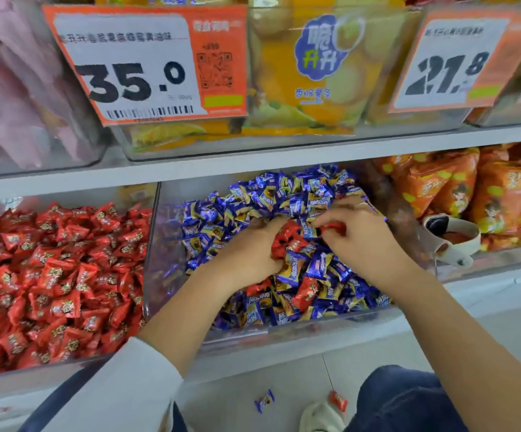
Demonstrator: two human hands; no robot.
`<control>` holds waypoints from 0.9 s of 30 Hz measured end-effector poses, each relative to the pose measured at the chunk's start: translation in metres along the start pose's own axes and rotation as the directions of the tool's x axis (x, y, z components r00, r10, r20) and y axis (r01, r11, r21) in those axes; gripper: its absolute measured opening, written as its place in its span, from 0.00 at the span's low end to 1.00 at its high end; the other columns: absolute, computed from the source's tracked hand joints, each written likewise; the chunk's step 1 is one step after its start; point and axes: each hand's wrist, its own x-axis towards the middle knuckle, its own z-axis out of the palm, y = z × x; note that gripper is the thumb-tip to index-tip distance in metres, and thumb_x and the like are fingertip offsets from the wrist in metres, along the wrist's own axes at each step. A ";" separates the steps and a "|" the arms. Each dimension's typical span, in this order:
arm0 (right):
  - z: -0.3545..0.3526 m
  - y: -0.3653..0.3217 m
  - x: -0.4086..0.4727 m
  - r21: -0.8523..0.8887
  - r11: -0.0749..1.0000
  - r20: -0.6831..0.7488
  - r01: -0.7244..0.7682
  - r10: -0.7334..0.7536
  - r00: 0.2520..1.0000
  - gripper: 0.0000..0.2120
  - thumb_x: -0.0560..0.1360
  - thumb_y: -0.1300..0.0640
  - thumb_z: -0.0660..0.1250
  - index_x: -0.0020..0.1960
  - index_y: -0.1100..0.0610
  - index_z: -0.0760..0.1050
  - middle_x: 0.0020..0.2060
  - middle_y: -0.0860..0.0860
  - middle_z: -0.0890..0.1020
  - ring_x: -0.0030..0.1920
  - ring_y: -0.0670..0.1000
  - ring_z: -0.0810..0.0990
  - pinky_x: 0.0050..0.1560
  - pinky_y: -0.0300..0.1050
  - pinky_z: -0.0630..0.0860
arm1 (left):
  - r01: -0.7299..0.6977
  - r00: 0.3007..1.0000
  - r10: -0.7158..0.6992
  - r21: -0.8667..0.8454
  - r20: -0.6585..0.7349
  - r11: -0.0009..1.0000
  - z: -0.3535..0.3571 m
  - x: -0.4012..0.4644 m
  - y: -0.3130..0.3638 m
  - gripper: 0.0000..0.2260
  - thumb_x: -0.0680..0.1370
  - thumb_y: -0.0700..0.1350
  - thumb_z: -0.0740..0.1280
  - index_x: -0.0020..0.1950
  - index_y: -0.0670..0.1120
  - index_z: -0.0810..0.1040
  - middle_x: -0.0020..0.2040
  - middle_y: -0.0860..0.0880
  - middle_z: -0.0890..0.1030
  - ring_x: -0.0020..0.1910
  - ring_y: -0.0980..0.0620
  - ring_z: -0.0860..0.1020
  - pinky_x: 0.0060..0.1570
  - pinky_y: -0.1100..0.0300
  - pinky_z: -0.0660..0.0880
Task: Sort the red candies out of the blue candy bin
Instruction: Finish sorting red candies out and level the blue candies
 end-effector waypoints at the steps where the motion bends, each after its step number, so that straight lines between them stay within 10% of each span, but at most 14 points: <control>1: 0.002 -0.001 0.001 0.004 1.000 0.018 0.014 -0.014 1.000 0.12 0.75 0.65 0.63 0.50 0.55 0.82 0.52 0.50 0.74 0.44 0.45 0.74 0.42 0.30 0.65 | -0.018 1.000 0.019 0.022 -0.021 1.000 0.002 0.000 -0.001 0.34 0.75 0.45 0.69 0.75 0.60 0.55 0.69 0.47 0.67 0.52 0.51 0.75 0.44 0.65 0.68; 13: 0.029 -0.022 0.006 -0.146 0.969 0.362 0.199 -0.135 0.922 0.13 0.71 0.48 0.72 0.51 0.54 0.80 0.43 0.50 0.78 0.41 0.48 0.74 0.40 0.41 0.66 | -0.047 0.989 0.071 0.179 -0.129 0.983 0.003 -0.009 -0.007 0.09 0.77 0.51 0.65 0.56 0.50 0.74 0.49 0.49 0.78 0.49 0.48 0.76 0.40 0.58 0.68; 19: -0.002 -0.007 0.011 0.037 0.999 -0.033 0.024 -0.022 0.999 0.02 0.75 0.58 0.68 0.47 0.56 0.77 0.38 0.51 0.80 0.35 0.47 0.77 0.34 0.30 0.69 | 0.146 0.979 -0.118 0.171 -0.168 0.974 -0.023 -0.025 -0.010 0.23 0.78 0.63 0.54 0.36 0.45 0.69 0.33 0.50 0.72 0.32 0.55 0.70 0.30 0.60 0.63; 21: -0.015 0.004 0.012 0.144 0.988 -0.139 -0.049 0.069 0.988 0.05 0.75 0.62 0.63 0.49 0.55 0.75 0.37 0.54 0.79 0.35 0.53 0.79 0.39 0.41 0.75 | 0.171 0.967 -0.140 0.134 -0.213 0.976 -0.029 -0.029 -0.008 0.22 0.79 0.60 0.56 0.34 0.45 0.68 0.32 0.48 0.71 0.31 0.54 0.70 0.30 0.61 0.63; 27: -0.023 0.025 0.010 0.065 0.991 -0.111 -0.117 0.124 0.986 0.09 0.77 0.58 0.63 0.53 0.51 0.80 0.28 0.49 0.75 0.27 0.47 0.73 0.30 0.40 0.70 | 0.211 0.939 -0.195 0.025 -0.284 0.977 -0.033 -0.033 -0.009 0.12 0.78 0.48 0.61 0.37 0.43 0.71 0.35 0.44 0.78 0.36 0.46 0.78 0.38 0.53 0.72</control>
